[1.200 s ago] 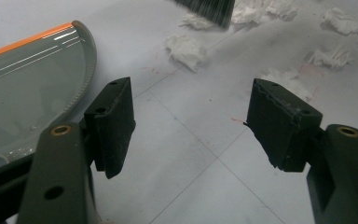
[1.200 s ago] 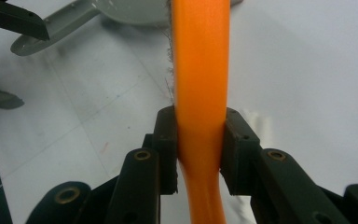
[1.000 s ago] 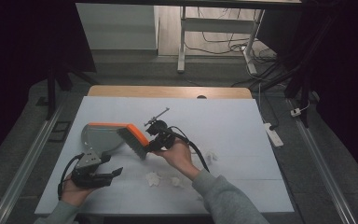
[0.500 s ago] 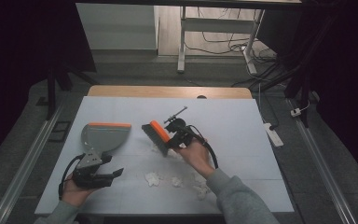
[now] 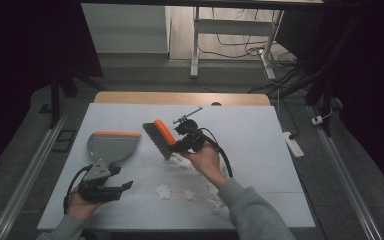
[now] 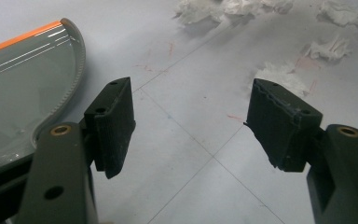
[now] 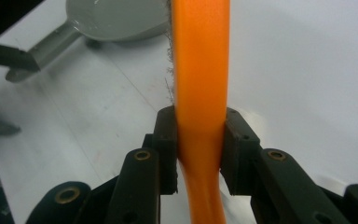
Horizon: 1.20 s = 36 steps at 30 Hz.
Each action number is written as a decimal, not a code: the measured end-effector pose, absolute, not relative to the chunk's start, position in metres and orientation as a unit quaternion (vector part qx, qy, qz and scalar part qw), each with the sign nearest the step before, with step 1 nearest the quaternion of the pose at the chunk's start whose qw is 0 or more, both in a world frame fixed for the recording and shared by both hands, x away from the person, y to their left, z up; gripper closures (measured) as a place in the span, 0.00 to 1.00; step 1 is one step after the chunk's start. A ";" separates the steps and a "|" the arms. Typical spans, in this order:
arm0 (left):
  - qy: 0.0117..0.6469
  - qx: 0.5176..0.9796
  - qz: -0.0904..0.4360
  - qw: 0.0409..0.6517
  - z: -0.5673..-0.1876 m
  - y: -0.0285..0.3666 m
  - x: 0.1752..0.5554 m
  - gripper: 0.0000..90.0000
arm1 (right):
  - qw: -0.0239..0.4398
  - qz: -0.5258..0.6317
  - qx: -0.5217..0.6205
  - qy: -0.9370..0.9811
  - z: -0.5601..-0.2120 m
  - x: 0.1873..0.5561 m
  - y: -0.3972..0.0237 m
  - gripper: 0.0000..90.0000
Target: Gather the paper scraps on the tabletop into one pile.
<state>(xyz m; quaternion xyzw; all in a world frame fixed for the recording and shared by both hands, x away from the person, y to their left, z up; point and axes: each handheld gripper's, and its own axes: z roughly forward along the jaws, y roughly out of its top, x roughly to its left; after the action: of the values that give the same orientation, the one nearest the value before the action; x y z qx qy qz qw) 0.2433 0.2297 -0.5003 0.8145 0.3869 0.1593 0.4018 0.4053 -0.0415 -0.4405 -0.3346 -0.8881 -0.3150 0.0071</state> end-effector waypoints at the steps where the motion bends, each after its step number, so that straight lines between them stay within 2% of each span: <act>1: 0.388 0.814 0.160 0.402 -0.500 0.230 0.243 0.36 | 0.007 -0.310 -0.334 -0.890 -0.447 0.408 -0.035 0.78; 4: 0.389 0.814 0.160 0.401 -0.501 0.230 0.243 0.36 | 0.022 -0.292 -0.339 -0.894 -0.463 0.415 -0.023 0.78; 6: 0.389 0.814 0.160 0.401 -0.501 0.230 0.243 0.36 | 0.014 -0.281 -0.343 -0.896 -0.469 0.417 -0.023 0.78; 13: 0.383 0.817 0.159 0.399 -0.501 0.228 0.242 0.36 | -0.006 -0.252 -0.372 -0.893 -0.470 0.421 -0.065 0.78; 17: 0.381 0.820 0.158 0.398 -0.502 0.226 0.243 0.36 | -0.013 -0.272 -0.377 -0.885 -0.458 0.416 -0.086 0.78; 25: 0.389 0.815 0.163 0.397 -0.501 0.231 0.243 0.36 | -0.022 -0.323 -0.333 -0.886 -0.418 0.386 -0.096 0.78; 30: 0.397 0.810 0.167 0.398 -0.499 0.235 0.244 0.36 | 0.014 -0.303 -0.295 -0.906 -0.421 0.357 -0.084 0.78; 36: 0.415 0.800 0.171 0.398 -0.499 0.247 0.245 0.36 | 0.064 -0.281 -0.256 -0.923 -0.443 0.325 -0.057 0.78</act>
<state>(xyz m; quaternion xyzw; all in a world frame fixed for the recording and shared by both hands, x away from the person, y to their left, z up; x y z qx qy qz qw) 0.2449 0.2472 -0.4993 0.8002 0.4150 0.1710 0.3977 0.3252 -0.0566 -0.4432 -0.2556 -0.9228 -0.2811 0.0645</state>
